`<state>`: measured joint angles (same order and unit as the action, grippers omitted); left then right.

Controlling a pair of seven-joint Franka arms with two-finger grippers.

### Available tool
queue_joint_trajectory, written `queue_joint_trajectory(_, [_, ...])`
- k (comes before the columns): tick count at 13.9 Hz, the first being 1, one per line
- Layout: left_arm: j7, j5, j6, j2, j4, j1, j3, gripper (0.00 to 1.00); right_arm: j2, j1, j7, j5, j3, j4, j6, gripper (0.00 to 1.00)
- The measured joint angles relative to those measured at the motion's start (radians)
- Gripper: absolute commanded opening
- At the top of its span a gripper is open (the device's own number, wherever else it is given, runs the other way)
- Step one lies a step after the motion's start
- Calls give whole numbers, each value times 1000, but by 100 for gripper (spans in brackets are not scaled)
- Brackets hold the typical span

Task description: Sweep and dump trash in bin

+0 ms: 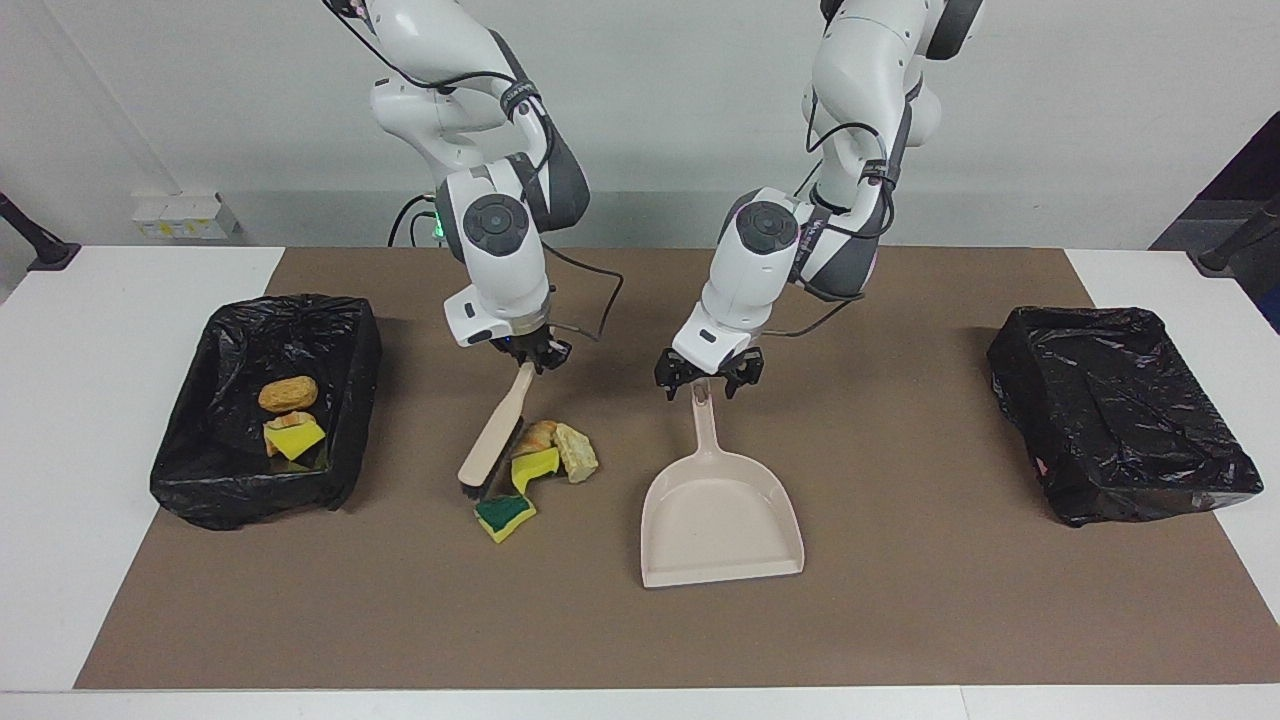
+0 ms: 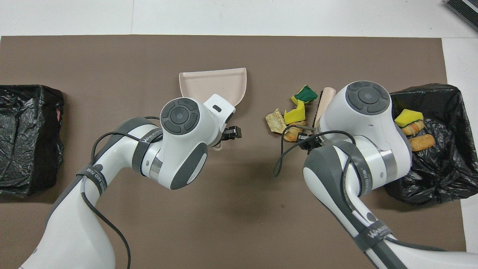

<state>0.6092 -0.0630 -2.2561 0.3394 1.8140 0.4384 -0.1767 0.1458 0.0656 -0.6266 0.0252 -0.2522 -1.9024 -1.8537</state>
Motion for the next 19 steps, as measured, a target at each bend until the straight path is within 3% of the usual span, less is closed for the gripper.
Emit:
queue_joint_trajectory(1, [0,4,-9,1,0,-1,3,75,-8,-1,22,0,-1,-3,14,0])
queue_joint_trajectory(3, [-1,14,-27,2,0,-2,10,60,-17,-1,119,0,-4,-19,19,0])
queue_joint_trajectory(6, [-1,18,-31,2,0,-2,10,59,-20,-27,335,0,-1,-41,13,0])
queue_joint_trajectory(10, [-1,18,-32,8,0,-1,8,57,-16,-60,420,37,1,-51,-81,0])
queue_joint_trajectory(11, [-1,18,-32,11,0,0,8,37,-8,-70,428,75,2,-50,-105,0])
queue_joint_trajectory(12, [-1,18,-32,14,0,0,7,7,4,-77,435,107,2,-47,-125,0])
queue_joint_trajectory(13, [-1,18,-32,16,0,0,8,0,23,-80,436,127,2,-41,-138,0])
queue_joint_trajectory(19, [-144,59,-23,11,-2,-15,21,0,100,-109,493,228,3,19,-149,0])
